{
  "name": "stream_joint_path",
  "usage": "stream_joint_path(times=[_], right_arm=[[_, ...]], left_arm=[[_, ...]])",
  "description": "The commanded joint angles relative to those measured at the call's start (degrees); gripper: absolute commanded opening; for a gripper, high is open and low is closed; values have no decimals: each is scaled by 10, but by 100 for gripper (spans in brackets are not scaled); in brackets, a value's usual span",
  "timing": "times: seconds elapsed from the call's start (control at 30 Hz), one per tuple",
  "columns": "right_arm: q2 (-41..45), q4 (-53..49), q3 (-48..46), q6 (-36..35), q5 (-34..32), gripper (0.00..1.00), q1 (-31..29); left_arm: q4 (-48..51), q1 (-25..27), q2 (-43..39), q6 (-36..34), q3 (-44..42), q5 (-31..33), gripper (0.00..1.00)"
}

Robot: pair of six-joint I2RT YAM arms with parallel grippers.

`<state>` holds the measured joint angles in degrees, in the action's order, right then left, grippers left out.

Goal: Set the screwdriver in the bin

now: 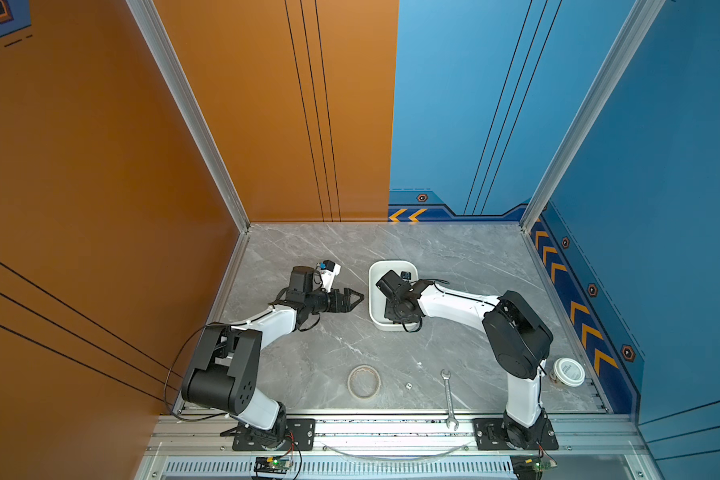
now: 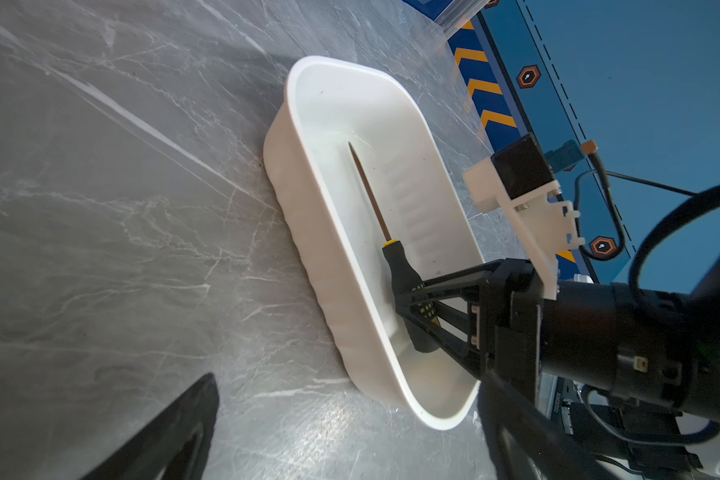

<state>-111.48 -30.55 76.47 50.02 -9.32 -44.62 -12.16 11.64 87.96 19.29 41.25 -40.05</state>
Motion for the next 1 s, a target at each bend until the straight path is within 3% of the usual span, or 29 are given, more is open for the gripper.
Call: stream_joint_path(times=[0.0,0.27,0.47,0.6,0.7,0.87,0.97], right_arm=[[-2,-18,16,5,-22,34,2],[17,-26,23,-15,-24,47,1],[85,-30,22,-69,-24,52,0],[170,-31,4,-145,-38,55,5],[251,-26,-36,-221,-119,57,8],[375,-18,-126,-265,-133,60,111],[457,52,-216,-308,-162,62,173]], left_arm=[[10,-3,-15,-15,-7,9,98],[9,-3,-18,-16,-8,12,98],[9,-4,-29,-18,-10,28,98],[9,-4,-59,-19,-19,91,98],[1,-6,-98,-35,-38,167,98],[-17,-22,-136,-67,-57,231,98],[-24,-35,-151,-80,-64,259,98]])
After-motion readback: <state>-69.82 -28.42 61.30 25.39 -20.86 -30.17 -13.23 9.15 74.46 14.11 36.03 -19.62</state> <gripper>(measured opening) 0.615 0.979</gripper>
